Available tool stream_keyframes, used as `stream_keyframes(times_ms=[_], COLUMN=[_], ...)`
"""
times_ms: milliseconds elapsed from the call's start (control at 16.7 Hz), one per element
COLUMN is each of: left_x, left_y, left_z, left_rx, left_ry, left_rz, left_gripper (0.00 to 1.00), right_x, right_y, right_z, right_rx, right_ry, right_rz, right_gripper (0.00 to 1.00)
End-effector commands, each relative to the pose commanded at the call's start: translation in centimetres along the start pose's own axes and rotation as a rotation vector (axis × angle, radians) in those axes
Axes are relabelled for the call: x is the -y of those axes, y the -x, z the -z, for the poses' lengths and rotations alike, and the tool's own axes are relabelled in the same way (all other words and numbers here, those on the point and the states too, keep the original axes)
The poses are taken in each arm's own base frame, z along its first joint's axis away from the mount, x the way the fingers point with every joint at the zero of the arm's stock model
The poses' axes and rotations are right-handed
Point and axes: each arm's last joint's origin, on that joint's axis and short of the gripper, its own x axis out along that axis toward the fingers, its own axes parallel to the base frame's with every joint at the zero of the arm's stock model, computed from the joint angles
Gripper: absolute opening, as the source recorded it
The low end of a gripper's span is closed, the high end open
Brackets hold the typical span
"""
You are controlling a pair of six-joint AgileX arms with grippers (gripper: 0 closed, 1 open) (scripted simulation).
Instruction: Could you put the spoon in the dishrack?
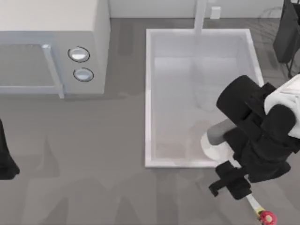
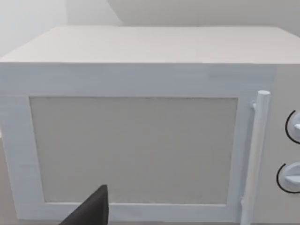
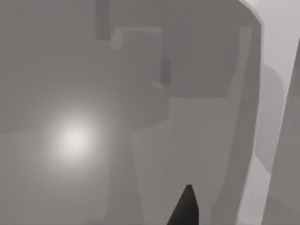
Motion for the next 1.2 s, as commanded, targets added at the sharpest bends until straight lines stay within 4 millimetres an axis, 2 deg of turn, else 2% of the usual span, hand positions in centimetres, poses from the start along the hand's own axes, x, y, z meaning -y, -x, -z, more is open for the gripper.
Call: stream_keyframes(times_ms=[240, 420, 540, 660, 960, 1080, 1200], left_x=[0.0, 0.0, 0.0, 0.0, 0.0, 0.0, 0.0], left_y=[0.0, 0.0, 0.0, 0.0, 0.0, 0.0, 0.0], left_z=[0.0, 0.0, 0.0, 0.0, 0.0, 0.0, 0.0], left_rx=[0.000, 0.000, 0.000, 0.000, 0.000, 0.000, 0.000], left_ry=[0.000, 0.000, 0.000, 0.000, 0.000, 0.000, 0.000], left_rz=[0.000, 0.000, 0.000, 0.000, 0.000, 0.000, 0.000], left_gripper=[1.00, 1.00, 1.00, 1.00, 1.00, 1.00, 1.00], right_x=[0.0, 0.3, 0.4, 0.6, 0.5, 1.2, 2.8], right_y=[6.5, 11.4, 13.8, 14.8, 14.7, 14.8, 15.2], right_z=[-0.4, 0.2, 0.8, 1.1, 1.0, 0.9, 0.5], right_rx=[-0.054, -0.042, -0.017, -0.005, -0.007, 0.028, 0.103], right_ry=[0.000, -0.002, -0.004, -0.006, -0.004, -0.029, -0.085], right_rz=[0.009, 0.007, 0.003, 0.002, 0.000, -0.020, -0.059], right_gripper=[0.00, 0.00, 0.00, 0.00, 0.00, 0.00, 0.00])
